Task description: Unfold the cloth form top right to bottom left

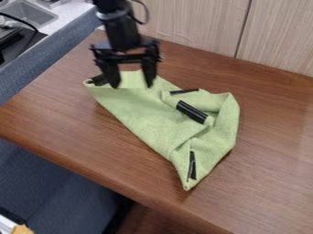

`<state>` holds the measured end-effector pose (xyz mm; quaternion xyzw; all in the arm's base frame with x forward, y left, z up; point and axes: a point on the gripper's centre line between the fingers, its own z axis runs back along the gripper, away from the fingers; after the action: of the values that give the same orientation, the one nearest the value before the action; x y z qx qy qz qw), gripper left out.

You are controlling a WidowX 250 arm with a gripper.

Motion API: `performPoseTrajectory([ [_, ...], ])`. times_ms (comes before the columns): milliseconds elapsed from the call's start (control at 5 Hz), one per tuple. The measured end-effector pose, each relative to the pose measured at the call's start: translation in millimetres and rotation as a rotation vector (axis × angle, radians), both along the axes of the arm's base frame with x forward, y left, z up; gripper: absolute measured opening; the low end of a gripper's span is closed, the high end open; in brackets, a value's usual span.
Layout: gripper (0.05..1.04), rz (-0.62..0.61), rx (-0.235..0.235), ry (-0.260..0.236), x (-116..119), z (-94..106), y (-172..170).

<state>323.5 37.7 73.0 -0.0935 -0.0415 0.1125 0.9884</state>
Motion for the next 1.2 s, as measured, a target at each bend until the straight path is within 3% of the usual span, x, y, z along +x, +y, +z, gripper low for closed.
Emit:
performPoseTrajectory([
  [200, 1.001, 0.011, 0.023, -0.027, 4, -0.7, -25],
  [600, 1.001, 0.019, 0.057, -0.035, 16, -3.6, -57],
  [1200, 1.001, 0.113, 0.077, 0.044, 23, -31.2, -63],
])
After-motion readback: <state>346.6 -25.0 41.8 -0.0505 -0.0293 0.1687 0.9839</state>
